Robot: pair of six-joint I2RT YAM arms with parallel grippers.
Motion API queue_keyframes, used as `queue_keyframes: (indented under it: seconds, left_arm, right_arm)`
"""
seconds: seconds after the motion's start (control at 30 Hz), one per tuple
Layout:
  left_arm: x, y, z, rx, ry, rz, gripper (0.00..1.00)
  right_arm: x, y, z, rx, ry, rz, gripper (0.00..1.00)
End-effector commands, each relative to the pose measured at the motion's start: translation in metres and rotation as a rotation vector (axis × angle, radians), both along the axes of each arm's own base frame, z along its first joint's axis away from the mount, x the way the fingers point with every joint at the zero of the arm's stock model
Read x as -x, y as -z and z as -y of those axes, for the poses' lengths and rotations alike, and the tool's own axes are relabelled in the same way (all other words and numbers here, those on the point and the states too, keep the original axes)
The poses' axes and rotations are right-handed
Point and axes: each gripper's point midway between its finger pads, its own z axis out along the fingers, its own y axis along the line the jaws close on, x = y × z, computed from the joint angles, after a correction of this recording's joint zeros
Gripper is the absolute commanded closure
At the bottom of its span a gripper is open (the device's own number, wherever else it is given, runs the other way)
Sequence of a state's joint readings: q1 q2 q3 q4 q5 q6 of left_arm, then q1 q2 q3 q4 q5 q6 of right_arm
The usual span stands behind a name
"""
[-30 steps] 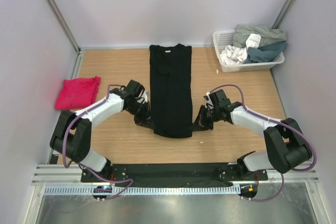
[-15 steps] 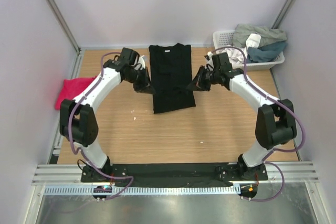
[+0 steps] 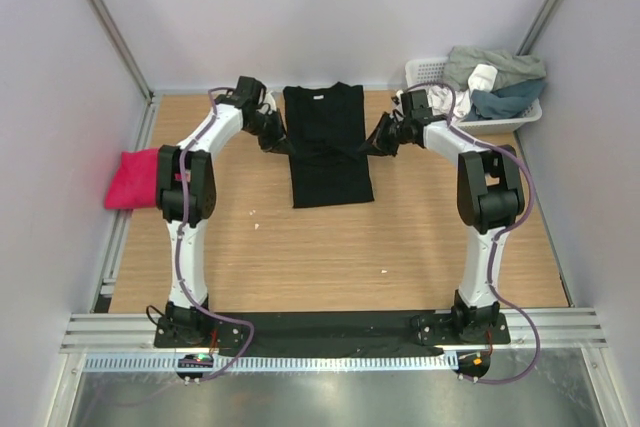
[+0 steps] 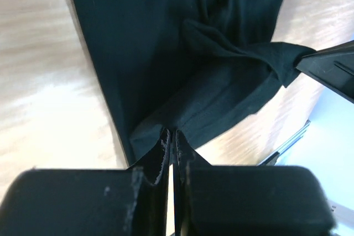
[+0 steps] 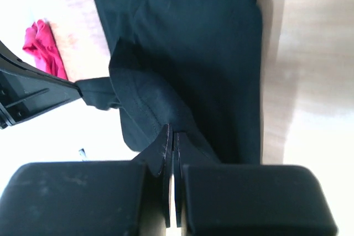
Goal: Fold and stack the t-shirts
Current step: Fold the tshirt
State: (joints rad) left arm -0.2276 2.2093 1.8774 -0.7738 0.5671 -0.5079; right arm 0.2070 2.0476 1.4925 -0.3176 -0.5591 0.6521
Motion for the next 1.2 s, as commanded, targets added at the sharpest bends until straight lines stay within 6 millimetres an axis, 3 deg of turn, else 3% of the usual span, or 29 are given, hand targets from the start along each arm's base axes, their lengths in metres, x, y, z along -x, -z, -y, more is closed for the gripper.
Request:
queue_keyframes:
  seconds: [0.0, 0.17, 0.27, 0.3, 0.37, 0.4, 0.43, 0.47, 0.53, 0.6, 0.7, 0.77, 0.9, 1.07, 1.17]
  left_arm:
    - [-0.022, -0.017, 0.011, 0.058, 0.015, 0.073, 1.00]
    - [-0.035, -0.010, 0.010, 0.047, -0.016, 0.095, 1.00]
    - [-0.041, -0.013, 0.005, 0.019, -0.045, 0.123, 1.00]
    - [-0.042, -0.012, 0.003, 0.005, -0.058, 0.125, 1.00]
    - [-0.048, -0.011, -0.005, -0.042, -0.087, 0.147, 0.87]
    - [-0.048, -0.012, -0.007, -0.055, -0.088, 0.155, 0.76]
    - [-0.049, -0.020, -0.009, -0.063, -0.098, 0.172, 0.57]
    - [-0.046, -0.022, -0.013, -0.083, -0.107, 0.167, 0.50]
    - [-0.036, -0.033, -0.016, -0.092, -0.091, 0.174, 0.40]
    - [-0.013, -0.045, -0.017, -0.077, -0.068, 0.147, 0.36]
    - [0.027, -0.044, -0.013, -0.014, -0.056, 0.046, 0.31]
    - [0.045, -0.039, -0.011, 0.013, -0.062, -0.006, 0.31]
    - [0.085, 0.003, -0.010, 0.027, -0.069, -0.173, 0.31]
    - [0.098, 0.028, 0.003, 0.037, -0.070, -0.249, 0.32]
    - [0.095, 0.038, 0.008, 0.038, -0.070, -0.269, 0.32]
  right_arm:
    - [-0.035, -0.026, -0.007, -0.033, 0.002, 0.127, 0.98]
    - [-0.054, -0.017, -0.008, -0.043, 0.008, 0.143, 0.98]
    - [-0.061, -0.023, -0.006, -0.044, 0.019, 0.171, 0.99]
    - [-0.063, -0.028, -0.002, -0.045, 0.029, 0.182, 0.94]
    - [-0.065, -0.032, 0.002, -0.041, 0.036, 0.205, 0.77]
    - [-0.065, -0.038, 0.008, -0.038, 0.042, 0.218, 0.59]
    - [-0.064, -0.038, 0.013, -0.027, 0.049, 0.218, 0.54]
    - [-0.061, -0.041, 0.018, -0.024, 0.055, 0.217, 0.45]
    - [-0.055, -0.054, 0.035, -0.026, 0.072, 0.221, 0.40]
    - [-0.042, -0.058, 0.047, -0.024, 0.066, 0.197, 0.39]
    - [-0.016, -0.049, 0.068, -0.030, 0.078, 0.134, 0.39]
    - [0.005, -0.032, 0.077, -0.035, 0.094, 0.075, 0.39]
    - [0.034, -0.003, 0.074, -0.074, 0.092, -0.023, 0.39]
    - [0.057, 0.027, 0.058, -0.087, 0.048, -0.109, 0.40]
    - [0.059, 0.031, 0.055, -0.090, 0.038, -0.123, 0.40]
